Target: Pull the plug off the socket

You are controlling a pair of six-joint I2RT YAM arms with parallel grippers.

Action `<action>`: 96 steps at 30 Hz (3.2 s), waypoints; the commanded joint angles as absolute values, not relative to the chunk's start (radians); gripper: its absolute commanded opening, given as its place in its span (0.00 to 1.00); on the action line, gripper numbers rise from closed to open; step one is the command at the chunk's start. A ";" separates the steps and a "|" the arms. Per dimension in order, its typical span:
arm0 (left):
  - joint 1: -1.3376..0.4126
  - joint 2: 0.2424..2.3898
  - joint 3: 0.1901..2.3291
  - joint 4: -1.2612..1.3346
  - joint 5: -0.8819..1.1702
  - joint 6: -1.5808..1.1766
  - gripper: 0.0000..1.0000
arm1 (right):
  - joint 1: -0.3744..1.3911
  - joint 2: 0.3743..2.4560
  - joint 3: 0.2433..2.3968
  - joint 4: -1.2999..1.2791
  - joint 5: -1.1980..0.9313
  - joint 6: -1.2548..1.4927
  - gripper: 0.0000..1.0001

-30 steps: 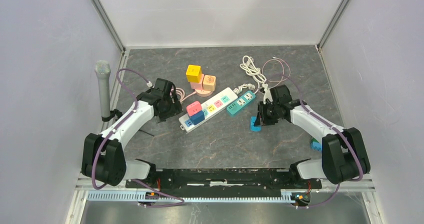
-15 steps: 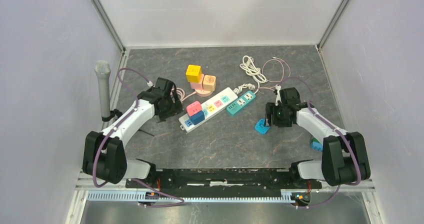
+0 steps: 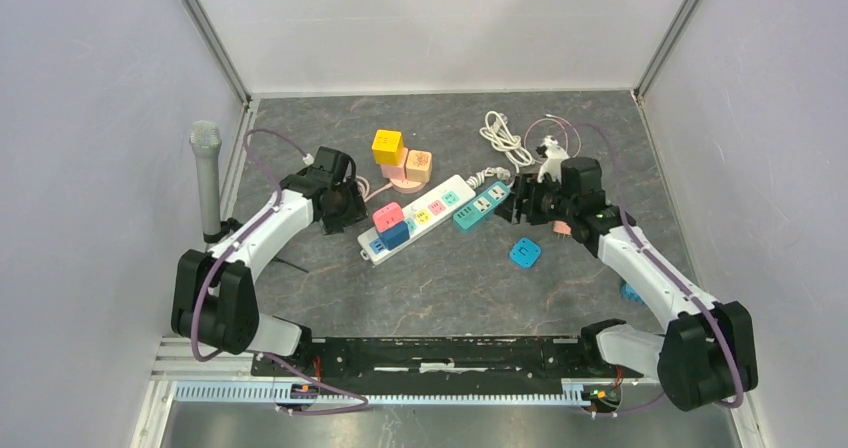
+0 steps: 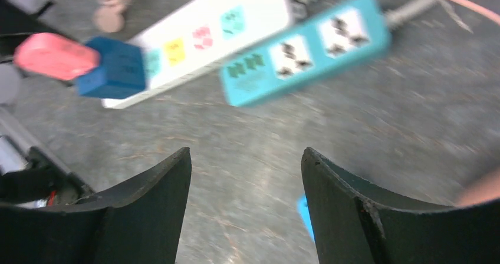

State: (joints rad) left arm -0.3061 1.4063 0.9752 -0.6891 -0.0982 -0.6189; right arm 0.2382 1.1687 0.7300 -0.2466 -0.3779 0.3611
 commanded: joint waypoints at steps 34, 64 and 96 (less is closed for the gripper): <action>-0.311 1.157 0.797 -0.624 -0.042 -0.710 0.70 | 1.051 1.657 1.167 0.173 0.302 0.160 0.98; -0.310 0.981 0.484 -0.142 0.307 -0.835 0.73 | 0.992 1.747 1.170 0.257 0.087 0.210 0.67; -0.310 1.007 0.435 -0.128 0.246 -0.852 0.69 | 0.730 1.872 1.309 0.212 -0.859 -0.170 0.80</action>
